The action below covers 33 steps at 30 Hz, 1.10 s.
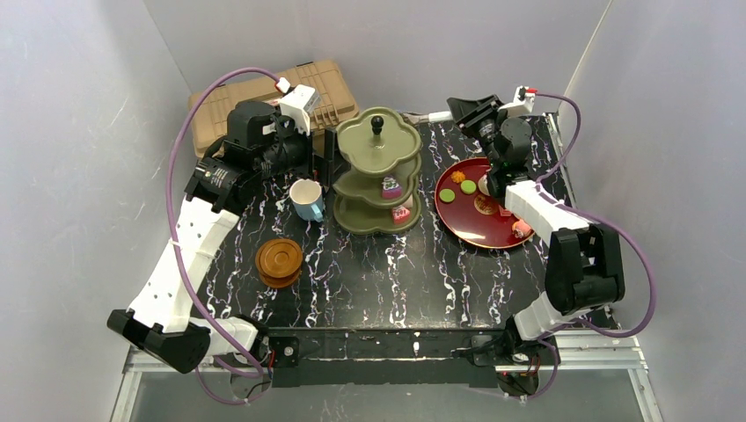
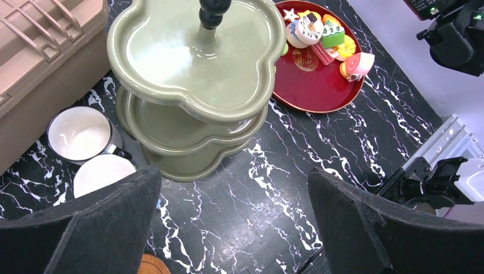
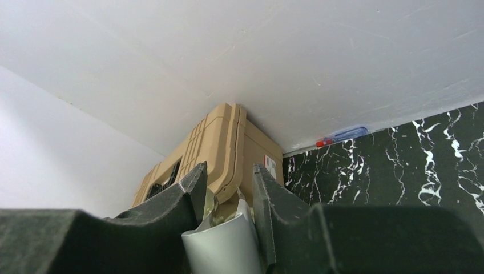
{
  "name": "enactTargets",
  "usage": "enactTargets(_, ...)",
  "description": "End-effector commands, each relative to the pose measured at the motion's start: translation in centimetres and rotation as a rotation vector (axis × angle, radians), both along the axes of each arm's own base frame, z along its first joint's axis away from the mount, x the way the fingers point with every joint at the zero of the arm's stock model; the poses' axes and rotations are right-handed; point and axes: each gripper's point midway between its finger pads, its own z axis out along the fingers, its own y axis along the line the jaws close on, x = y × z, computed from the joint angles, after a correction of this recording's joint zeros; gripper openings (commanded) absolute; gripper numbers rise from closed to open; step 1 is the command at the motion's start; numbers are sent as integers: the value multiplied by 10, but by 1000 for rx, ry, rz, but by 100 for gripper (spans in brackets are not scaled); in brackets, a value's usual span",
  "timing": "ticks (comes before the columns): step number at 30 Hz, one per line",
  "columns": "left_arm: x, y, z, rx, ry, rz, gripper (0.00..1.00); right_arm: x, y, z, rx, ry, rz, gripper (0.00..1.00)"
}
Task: Serve the afternoon tea
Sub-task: Adjust the desert at the desert table.
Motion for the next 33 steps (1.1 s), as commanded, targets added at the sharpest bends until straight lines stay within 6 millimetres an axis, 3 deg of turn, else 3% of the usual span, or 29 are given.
enactTargets(1,-8,4,25,-28,-63,-3,99,-13,-3,28,21,-66,0,1)
enactTargets(5,-8,4,26,-32,-60,-5,99,-2,-7,30,-4,-70,-33,1)
enactTargets(13,-9,5,23,-22,-55,-4,99,34,-36,30,39,-83,-147,1)
enactTargets(21,-8,8,21,-8,-59,2,99,54,-37,7,45,-42,-147,1)
enactTargets(25,-7,7,21,-8,-59,1,99,55,-31,-12,11,-7,-115,1)
enactTargets(29,-7,5,20,-13,-51,-3,99,44,-24,-24,2,0,-76,1)
enactTargets(33,-7,4,20,-17,-48,-3,99,34,-19,-23,16,-13,-42,1)
